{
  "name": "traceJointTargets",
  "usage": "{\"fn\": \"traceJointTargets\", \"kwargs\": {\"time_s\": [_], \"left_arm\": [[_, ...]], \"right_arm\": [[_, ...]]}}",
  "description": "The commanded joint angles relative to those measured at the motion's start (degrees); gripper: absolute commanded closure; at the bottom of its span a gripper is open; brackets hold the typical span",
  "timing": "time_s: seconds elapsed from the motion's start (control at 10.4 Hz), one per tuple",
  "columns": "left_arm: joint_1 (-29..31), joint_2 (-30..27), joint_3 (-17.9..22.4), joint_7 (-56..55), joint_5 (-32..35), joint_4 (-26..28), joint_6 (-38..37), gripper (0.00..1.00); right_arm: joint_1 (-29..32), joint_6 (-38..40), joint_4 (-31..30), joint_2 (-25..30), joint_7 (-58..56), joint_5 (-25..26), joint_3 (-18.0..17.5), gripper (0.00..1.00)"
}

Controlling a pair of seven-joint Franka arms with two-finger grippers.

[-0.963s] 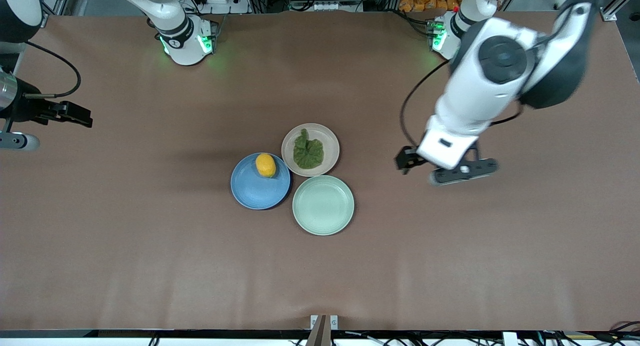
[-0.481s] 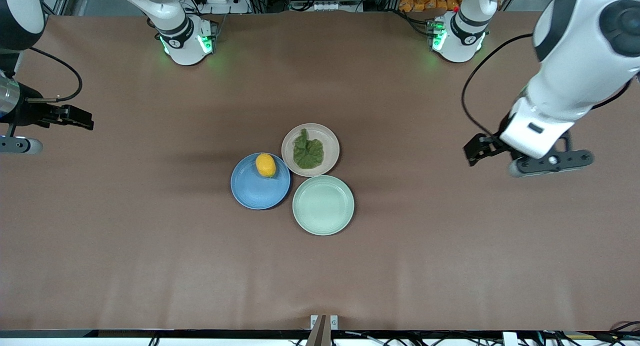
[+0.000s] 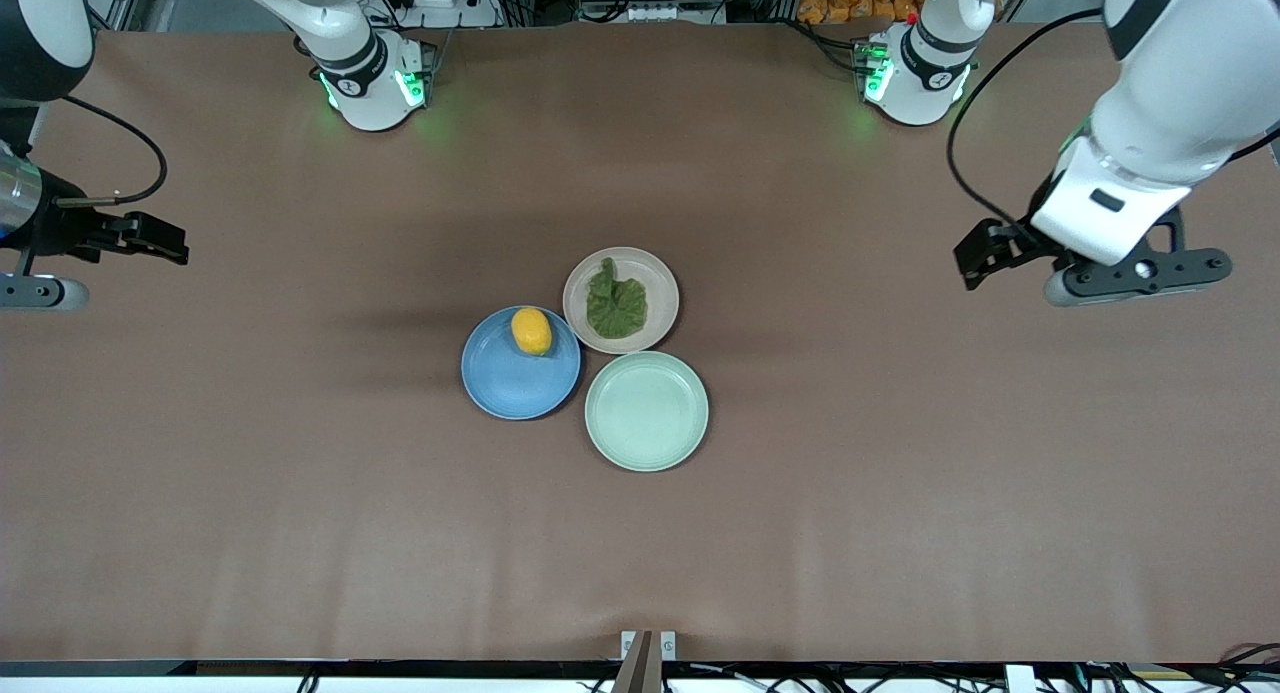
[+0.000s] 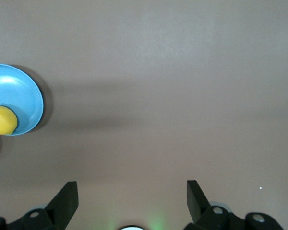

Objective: Place lemon and lettuce in plates

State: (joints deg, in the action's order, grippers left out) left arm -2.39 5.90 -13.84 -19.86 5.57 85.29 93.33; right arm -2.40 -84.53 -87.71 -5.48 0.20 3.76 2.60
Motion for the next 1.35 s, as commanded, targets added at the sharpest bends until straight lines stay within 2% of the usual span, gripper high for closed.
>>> {"fn": "traceJointTargets", "kwargs": {"time_s": [0.0, 0.1, 0.19, 1.25], "left_arm": [[-1.21, -2.74, 6.09, 6.83, -3.0, 1.46, -2.79, 0.0], [-1.38, -3.44, 8.11, 7.73, -4.5, 1.64, -3.24, 0.0], [-1.56, -3.36, 8.48, 7.65, -4.43, 1.46, -3.24, 0.0], [-1.04, -3.62, 8.66, 7.91, -2.85, 1.37, -5.0, 0.0]], "right_arm": [[-0.15, -0.28, -0.1, 0.39, -0.9, 0.98, -0.32, 0.0], [-0.58, -0.2, 0.08, 0.3, -0.81, 0.98, -0.23, 0.0], [0.02, -0.02, 0.34, -0.22, -0.9, 0.81, -0.32, 0.0], [0.82, 0.24, 0.87, -1.11, -0.81, 0.81, -0.23, 0.0]]}}
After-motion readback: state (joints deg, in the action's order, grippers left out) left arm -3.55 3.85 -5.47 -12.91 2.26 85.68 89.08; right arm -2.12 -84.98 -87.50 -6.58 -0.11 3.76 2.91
